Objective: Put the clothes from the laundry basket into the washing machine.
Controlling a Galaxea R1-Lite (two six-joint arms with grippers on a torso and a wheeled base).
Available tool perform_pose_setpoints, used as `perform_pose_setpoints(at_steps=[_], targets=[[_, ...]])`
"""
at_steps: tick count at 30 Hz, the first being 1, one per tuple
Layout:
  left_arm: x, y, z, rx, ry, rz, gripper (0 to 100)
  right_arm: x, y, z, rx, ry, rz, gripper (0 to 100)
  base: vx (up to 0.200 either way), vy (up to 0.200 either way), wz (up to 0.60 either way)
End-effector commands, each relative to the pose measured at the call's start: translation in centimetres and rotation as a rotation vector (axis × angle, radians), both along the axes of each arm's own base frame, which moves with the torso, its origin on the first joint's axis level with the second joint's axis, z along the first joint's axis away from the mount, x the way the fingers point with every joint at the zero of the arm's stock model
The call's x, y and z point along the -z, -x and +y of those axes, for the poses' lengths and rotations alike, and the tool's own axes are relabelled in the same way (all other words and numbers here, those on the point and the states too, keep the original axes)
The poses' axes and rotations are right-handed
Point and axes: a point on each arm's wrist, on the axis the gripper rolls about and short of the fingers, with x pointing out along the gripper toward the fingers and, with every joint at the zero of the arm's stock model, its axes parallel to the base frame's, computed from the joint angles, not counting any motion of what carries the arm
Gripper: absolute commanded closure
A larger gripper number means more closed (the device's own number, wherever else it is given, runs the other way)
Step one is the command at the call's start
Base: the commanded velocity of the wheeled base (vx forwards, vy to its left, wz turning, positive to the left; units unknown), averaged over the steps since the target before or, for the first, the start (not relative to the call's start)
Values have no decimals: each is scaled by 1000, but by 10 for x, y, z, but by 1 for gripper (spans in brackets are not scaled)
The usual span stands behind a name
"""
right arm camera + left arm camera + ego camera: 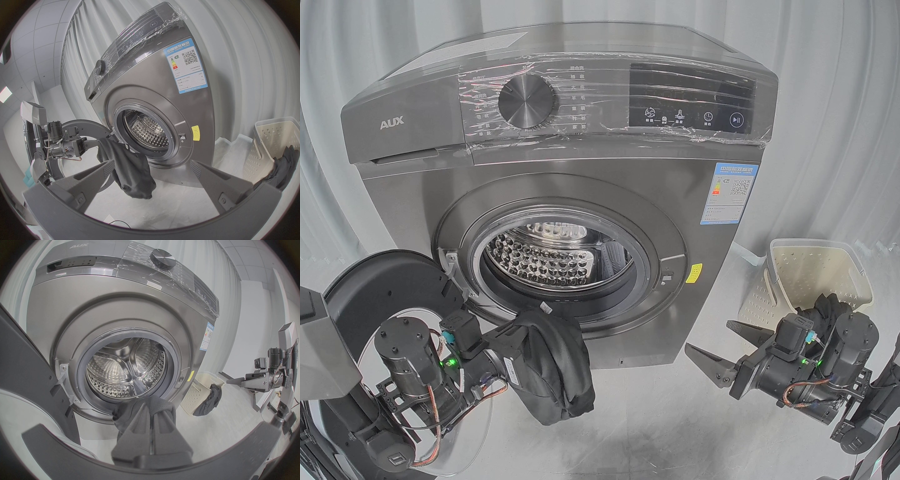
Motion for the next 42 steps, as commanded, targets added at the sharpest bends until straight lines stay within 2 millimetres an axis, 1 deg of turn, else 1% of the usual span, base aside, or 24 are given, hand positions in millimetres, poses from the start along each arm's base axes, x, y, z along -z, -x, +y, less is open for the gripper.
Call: perform_pose_setpoints(at_steps=[1, 3, 11, 15, 16, 18, 20, 21, 24, 25, 26, 29, 34, 42], targets=[[2, 0, 0, 0, -5, 9, 100, 0, 0, 0, 0, -1, -1, 0, 200, 0, 0], [2, 0, -1, 2, -3, 6, 100, -1, 0, 0, 0, -2, -2, 0, 200, 0, 0], [1, -1, -2, 3, 0, 1, 100, 0, 0, 0, -2, 1, 1, 0, 0, 0, 0], [-4, -3, -8, 17, 13, -22, 100, -2, 1, 1, -3, -4, -8, 0, 0, 0, 0], [-4, -6, -10, 19, 16, -29, 100, -2, 0, 2, -2, -5, -12, 0, 0, 0, 0], [3, -17, -17, 15, 1, -24, 100, -2, 1, 1, -3, -5, -10, 0, 0, 0, 0], [6, -22, -21, 12, -1, -22, 100, -2, 1, 1, -3, -4, -8, 0, 0, 0, 0], [11, -29, -25, 11, -8, -15, 100, -2, 1, 1, -3, -5, -10, 0, 0, 0, 0], [15, -33, -28, 19, -11, -12, 100, -3, 0, 1, -3, -7, -12, 0, 0, 0, 0], [18, -39, -33, 22, -11, -11, 100, -2, 1, 2, -5, -6, -11, 0, 0, 0, 0], [19, -40, -34, 22, -9, -12, 100, -2, 1, 1, -3, -5, -10, 0, 0, 0, 0], [16, -62, -45, 3, 41, -48, 100, -1, 1, 1, -7, -2, -8, 0, 0, 0, 0], [22, -85, -60, -10, 113, -55, 100, -1, 4, 5, -23, -4, -6, 0, 0, 0, 0], [36, -113, -74, -70, 148, -78, 100, -1, 6, 7, -35, -3, -3, 0, 0, 0, 0]])
